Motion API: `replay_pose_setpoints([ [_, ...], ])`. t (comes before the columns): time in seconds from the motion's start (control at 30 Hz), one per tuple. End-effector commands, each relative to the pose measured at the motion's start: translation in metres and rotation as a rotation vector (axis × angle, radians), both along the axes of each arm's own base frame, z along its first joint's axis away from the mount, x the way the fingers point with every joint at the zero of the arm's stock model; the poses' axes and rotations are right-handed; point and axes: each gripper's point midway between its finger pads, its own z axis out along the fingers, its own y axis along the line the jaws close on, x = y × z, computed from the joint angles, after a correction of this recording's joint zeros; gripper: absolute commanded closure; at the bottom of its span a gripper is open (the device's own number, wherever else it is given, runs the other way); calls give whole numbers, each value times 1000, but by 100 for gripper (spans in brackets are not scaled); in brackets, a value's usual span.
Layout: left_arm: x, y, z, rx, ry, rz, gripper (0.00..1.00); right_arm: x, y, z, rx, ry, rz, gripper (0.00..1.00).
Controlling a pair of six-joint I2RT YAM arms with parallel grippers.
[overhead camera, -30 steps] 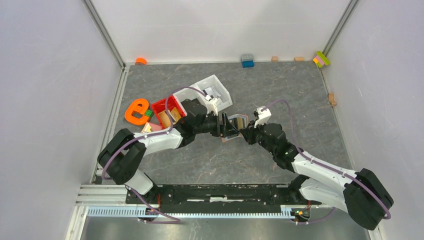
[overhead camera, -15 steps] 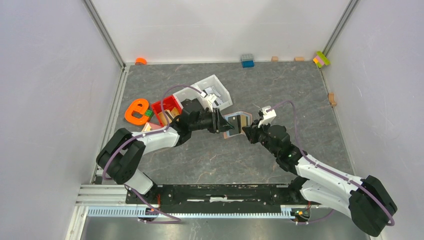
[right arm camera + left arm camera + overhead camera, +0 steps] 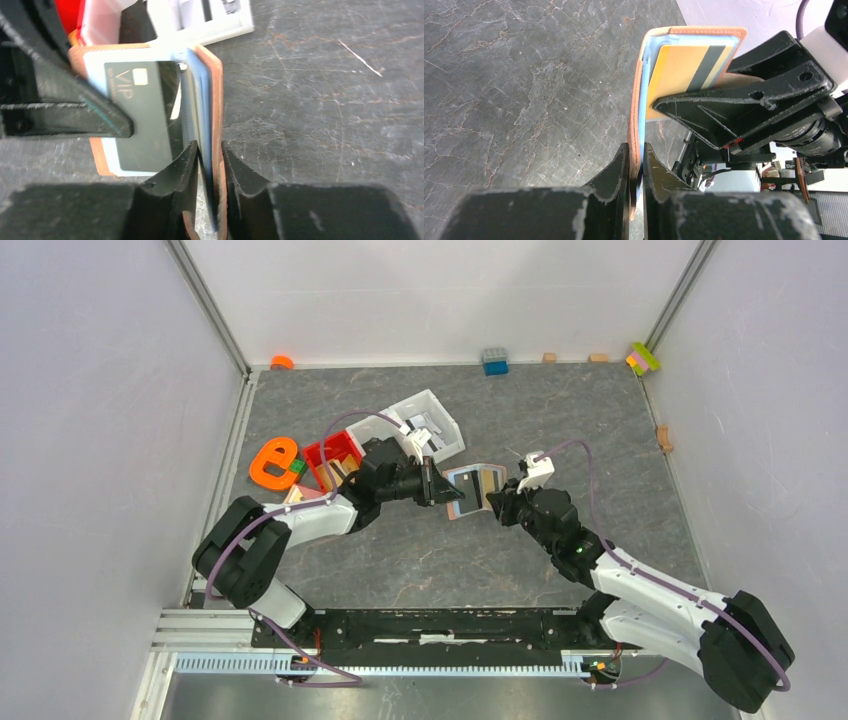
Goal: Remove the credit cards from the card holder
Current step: Remove the credit card from the card holder.
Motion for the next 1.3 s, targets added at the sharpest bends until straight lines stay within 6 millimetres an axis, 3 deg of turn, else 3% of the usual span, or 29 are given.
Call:
replay_pose_setpoints([
  [0.0,9,6,17,-35,-15,49,95,21,-39,10,-52,6,-248,60],
  [0.1,10,7,12,-22,0,57,95,19,-40,21,-34,-42,-238,49],
  [0.2,13,8,5,5,21,75,94,11,-35,35,9,-126,-165,45],
  [0.37,14,8,2,16,33,75,94,-13,-15,65,128,-301,27,45],
  [0.47,12,8,4,10,30,68,94,-22,-3,70,160,-339,113,51],
  [0.53,10,6,8,-5,22,56,94,-23,4,69,161,-327,148,54],
  [0.7,6,4,19,-49,0,29,94,-18,30,41,130,-176,230,59],
  [0.87,0,1,29,-100,-14,-5,93,-5,39,12,74,-15,225,65],
  [1.07,-1,0,32,-115,-21,-14,93,-8,25,15,274,13,266,52],
  [1.27,-4,-1,36,-135,-27,-33,94,-22,30,25,475,55,394,46],
])
